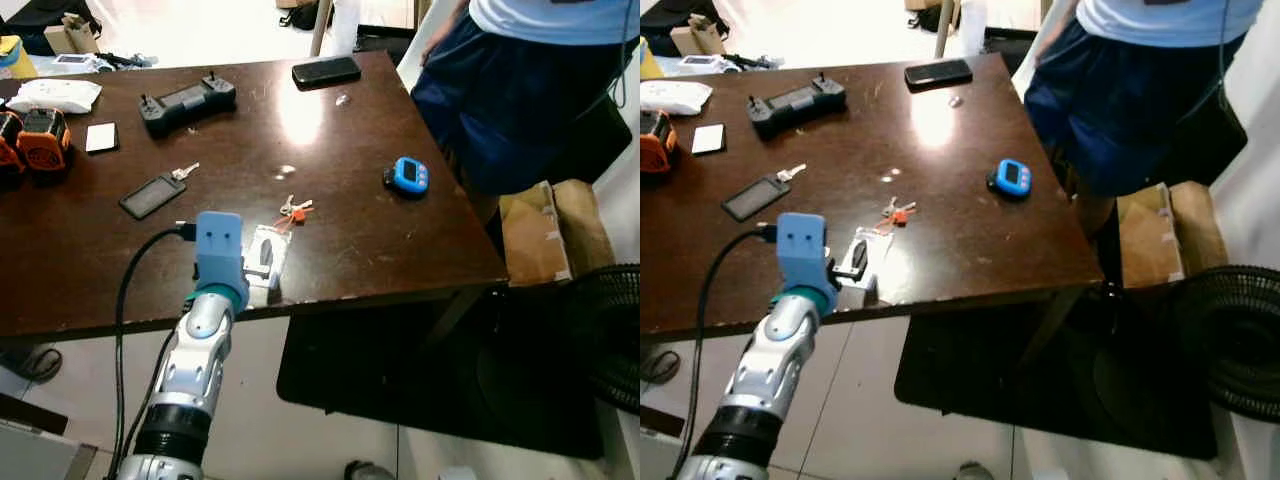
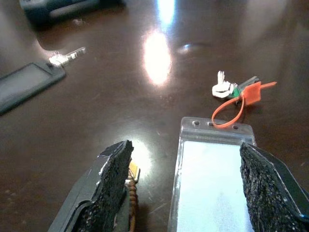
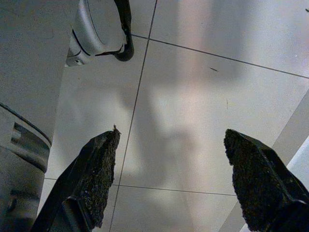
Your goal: Hang keys on a hook
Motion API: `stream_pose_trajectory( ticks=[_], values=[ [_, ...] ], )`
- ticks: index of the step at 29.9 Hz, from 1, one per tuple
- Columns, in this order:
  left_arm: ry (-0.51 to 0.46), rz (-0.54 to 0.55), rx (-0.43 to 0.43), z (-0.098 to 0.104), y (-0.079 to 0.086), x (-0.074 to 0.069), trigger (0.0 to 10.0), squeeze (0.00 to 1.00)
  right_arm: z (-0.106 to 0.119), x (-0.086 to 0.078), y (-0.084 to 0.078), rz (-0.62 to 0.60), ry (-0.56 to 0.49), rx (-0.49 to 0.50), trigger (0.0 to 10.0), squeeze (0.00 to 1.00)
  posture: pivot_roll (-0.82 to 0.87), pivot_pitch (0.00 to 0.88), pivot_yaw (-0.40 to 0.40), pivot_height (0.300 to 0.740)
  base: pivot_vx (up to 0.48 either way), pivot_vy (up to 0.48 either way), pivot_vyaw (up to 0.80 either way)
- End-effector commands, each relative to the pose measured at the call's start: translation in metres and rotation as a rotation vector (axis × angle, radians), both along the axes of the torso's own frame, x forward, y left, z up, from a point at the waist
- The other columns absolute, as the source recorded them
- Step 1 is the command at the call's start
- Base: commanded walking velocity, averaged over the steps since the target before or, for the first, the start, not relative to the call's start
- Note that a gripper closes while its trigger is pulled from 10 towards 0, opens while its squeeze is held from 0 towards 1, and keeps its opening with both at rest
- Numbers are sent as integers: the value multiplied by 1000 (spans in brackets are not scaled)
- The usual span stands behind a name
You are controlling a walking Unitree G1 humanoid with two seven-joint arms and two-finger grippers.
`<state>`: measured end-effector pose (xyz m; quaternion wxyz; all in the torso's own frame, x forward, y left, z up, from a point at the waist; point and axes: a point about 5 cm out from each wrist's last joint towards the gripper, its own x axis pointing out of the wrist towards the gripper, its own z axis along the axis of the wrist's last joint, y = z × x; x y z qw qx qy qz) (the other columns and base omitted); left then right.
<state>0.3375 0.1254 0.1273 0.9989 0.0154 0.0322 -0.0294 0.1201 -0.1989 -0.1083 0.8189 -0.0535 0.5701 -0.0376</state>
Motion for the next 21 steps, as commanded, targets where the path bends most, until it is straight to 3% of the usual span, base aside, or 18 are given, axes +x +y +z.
stream_pose_trajectory(
  ticks=[1,5,21],
  values=[
    [66,25,2,-9,1,2,10000,0,-1,2,13,10,-14,43,10000,0,-57,119,95,740,0,0,0],
    [109,61,23,-9,4,7,10000,0,-1,0,12,2,-12,44,10000,0,-65,119,98,740,0,0,0],
    [110,93,45,-5,14,6,10000,0,-2,-2,9,0,-8,37,10000,0,-78,112,103,740,0,0,0]
  ],
)
